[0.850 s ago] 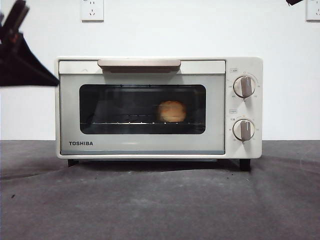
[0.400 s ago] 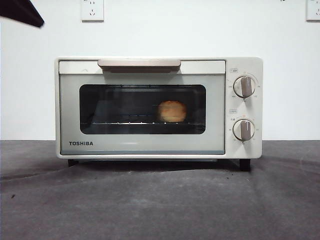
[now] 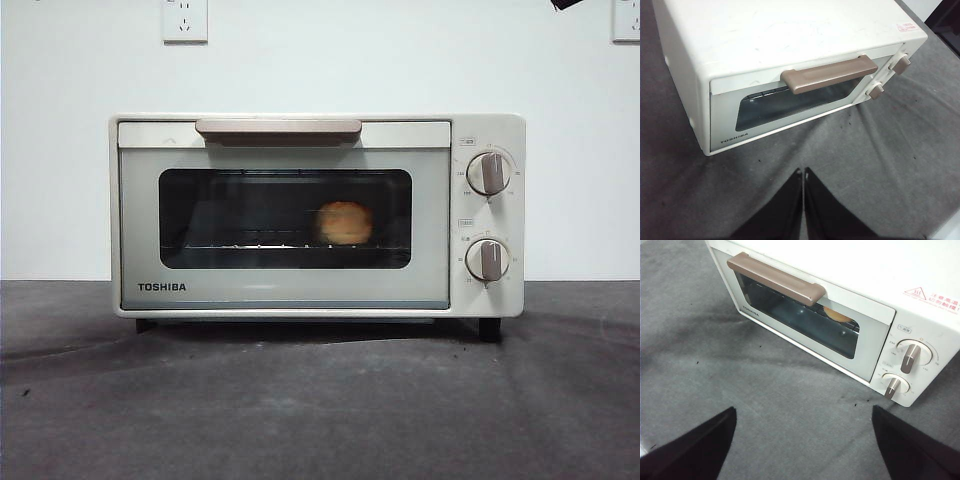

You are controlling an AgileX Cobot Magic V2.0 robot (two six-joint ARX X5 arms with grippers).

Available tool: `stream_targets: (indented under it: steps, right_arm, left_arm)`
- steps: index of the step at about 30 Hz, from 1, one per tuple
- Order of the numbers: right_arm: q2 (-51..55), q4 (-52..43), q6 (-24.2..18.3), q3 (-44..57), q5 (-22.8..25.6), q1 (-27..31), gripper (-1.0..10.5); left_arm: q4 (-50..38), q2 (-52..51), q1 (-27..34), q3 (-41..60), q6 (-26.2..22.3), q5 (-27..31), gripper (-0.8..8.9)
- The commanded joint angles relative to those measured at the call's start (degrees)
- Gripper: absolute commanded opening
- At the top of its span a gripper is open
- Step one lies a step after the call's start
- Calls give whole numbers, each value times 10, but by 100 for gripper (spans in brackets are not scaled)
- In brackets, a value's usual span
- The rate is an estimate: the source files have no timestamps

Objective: The left arm flap open the oven, the right arm pick bread and place it into oven, the left arm flap close the oven

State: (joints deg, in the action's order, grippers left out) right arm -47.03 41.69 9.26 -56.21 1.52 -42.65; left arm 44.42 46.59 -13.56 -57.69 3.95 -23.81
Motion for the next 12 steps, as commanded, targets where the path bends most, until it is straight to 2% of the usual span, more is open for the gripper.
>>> stream_targets:
  steps: [1, 3, 4, 6, 7, 8, 12]
  right_arm:
    - [-5, -6, 6, -9, 1, -3, 431]
    - [-5, -6, 6, -9, 1, -3, 420]
    - [-5, -6, 6, -9, 1, -3, 366]
    - [-5, -5, 5, -9, 1, -3, 179]
    - [-5, -5, 5, -9, 1, -3, 35]
    - [-5, -5, 3, -9, 1, -3, -4]
    - [-5, -8, 5, -9, 3, -3, 10]
  left_arm:
    - [-4, -1, -2, -11, -8, 2, 16]
    - [-4, -2, -2, -11, -7, 2, 16]
    - [-4, -3, -2, -11, -7, 2, 16]
    - [-4, -3, -2, -11, -7, 2, 16]
    - [-4, -3, -2, -11, -7, 2, 16]
    - [-4, -3, -2, -11, -7, 2, 16]
    - [-4, -3, -2, -11, -7, 2, 16]
